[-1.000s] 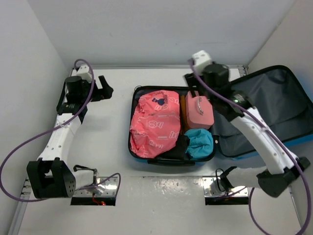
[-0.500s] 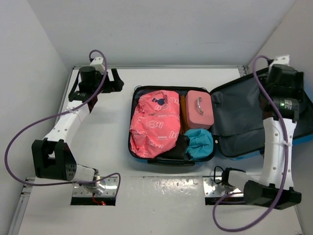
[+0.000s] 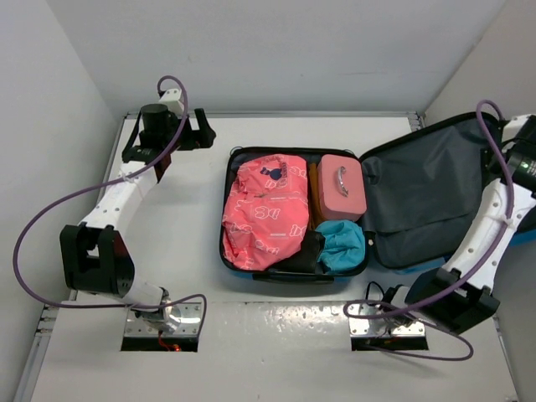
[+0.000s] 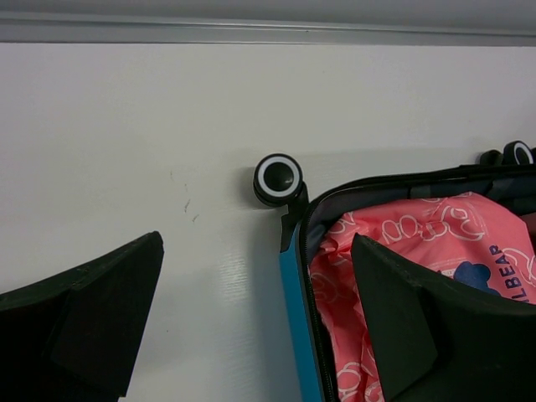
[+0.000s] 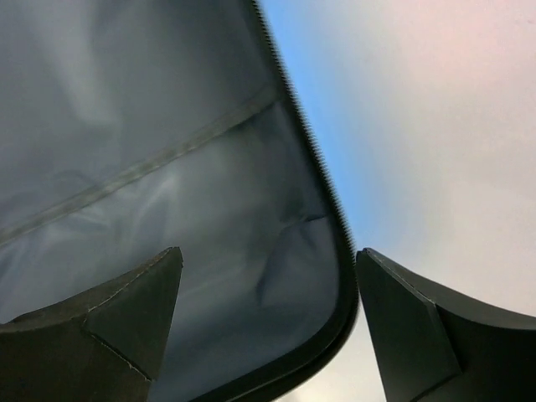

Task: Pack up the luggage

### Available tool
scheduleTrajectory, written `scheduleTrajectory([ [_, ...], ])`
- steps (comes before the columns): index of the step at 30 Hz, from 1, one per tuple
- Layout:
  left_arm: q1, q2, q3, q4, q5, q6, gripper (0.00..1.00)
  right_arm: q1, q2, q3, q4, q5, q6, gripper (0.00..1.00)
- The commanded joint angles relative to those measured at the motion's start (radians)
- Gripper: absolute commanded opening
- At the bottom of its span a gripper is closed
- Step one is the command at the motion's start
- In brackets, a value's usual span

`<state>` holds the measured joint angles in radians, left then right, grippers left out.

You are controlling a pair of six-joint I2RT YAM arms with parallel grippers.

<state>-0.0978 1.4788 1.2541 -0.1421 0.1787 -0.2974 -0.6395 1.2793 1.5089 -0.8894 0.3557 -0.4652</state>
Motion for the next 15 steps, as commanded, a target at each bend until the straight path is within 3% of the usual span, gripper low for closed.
scheduleTrajectory([
  [1, -0.008, 0.003, 0.041, 0.015, 0.004, -0.002, 0.99, -0.052, 0.023, 0.059, 0.043, -0.072, -0.058, 0.84],
  [9, -0.008, 0.025, 0.041, 0.015, 0.004, -0.002, 0.99, -0.135, 0.087, 0.024, 0.102, -0.106, -0.081, 0.82],
  [12, -0.008, 0.034, 0.041, 0.015, -0.005, -0.002, 0.99, -0.158, 0.121, -0.004, 0.132, -0.11, -0.079, 0.74],
  [15, -0.008, 0.034, 0.041, 0.015, -0.025, -0.002, 0.99, -0.163, 0.156, -0.006, 0.139, -0.103, -0.07, 0.56],
])
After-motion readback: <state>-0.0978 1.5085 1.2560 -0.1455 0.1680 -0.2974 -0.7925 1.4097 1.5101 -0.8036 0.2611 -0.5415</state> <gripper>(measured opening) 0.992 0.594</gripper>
